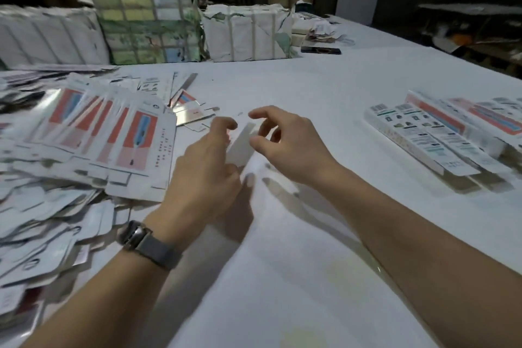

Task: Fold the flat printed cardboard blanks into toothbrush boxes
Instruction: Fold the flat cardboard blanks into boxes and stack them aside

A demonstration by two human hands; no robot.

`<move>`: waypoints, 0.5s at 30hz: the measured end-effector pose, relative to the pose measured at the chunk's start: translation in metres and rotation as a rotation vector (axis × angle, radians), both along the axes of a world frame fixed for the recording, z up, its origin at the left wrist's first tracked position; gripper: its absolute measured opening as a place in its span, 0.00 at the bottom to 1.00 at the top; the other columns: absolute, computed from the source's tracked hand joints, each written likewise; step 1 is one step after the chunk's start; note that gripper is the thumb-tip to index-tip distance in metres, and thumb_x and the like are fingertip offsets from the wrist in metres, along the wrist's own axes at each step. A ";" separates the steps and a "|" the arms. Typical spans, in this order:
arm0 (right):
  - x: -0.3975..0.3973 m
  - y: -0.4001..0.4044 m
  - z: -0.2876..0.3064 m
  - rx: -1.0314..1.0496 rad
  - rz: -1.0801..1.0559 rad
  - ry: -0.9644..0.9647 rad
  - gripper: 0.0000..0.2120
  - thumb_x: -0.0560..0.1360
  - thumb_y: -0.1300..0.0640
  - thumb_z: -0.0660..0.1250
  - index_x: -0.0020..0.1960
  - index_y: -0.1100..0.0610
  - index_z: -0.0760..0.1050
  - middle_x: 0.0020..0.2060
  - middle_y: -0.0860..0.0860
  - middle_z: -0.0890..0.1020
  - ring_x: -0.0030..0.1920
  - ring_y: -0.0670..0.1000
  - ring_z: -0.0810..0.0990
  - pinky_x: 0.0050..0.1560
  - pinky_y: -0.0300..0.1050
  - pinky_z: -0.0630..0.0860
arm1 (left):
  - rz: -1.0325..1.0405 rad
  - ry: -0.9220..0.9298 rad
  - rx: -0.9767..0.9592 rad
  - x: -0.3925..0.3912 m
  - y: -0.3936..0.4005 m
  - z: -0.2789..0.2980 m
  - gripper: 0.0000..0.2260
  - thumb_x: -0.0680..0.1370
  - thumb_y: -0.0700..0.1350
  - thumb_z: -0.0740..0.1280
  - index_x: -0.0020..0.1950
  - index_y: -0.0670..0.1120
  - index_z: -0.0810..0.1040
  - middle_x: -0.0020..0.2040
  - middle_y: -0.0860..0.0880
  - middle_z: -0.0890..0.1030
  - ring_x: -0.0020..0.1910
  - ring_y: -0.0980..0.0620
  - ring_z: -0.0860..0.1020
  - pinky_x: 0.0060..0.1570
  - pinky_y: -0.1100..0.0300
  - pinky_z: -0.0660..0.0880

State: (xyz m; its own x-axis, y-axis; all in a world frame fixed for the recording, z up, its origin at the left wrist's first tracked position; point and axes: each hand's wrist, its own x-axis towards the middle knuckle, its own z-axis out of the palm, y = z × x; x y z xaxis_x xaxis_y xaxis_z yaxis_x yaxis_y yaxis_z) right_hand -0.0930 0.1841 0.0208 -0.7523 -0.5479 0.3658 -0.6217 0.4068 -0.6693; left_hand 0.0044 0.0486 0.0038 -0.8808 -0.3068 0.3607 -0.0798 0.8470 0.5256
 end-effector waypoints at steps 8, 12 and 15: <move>-0.014 0.002 0.004 -0.418 0.021 -0.376 0.30 0.79 0.48 0.66 0.75 0.35 0.55 0.51 0.50 0.79 0.43 0.48 0.84 0.39 0.41 0.77 | -0.243 0.233 0.142 0.008 0.012 0.017 0.26 0.69 0.33 0.66 0.63 0.55 0.75 0.54 0.66 0.77 0.54 0.69 0.76 0.53 0.78 0.70; -0.012 0.004 0.006 -0.639 0.054 -0.442 0.34 0.78 0.50 0.67 0.76 0.34 0.52 0.48 0.52 0.77 0.42 0.49 0.82 0.40 0.43 0.78 | -0.339 0.270 0.404 0.013 0.026 0.020 0.23 0.70 0.33 0.64 0.59 0.55 0.78 0.55 0.63 0.81 0.60 0.63 0.77 0.57 0.64 0.75; -0.010 0.004 0.010 -0.602 0.032 -0.371 0.31 0.79 0.46 0.65 0.77 0.39 0.54 0.54 0.53 0.77 0.46 0.45 0.82 0.42 0.39 0.77 | -0.356 0.315 0.764 0.014 0.020 0.029 0.22 0.73 0.31 0.67 0.60 0.55 0.74 0.53 0.58 0.81 0.58 0.56 0.80 0.48 0.59 0.80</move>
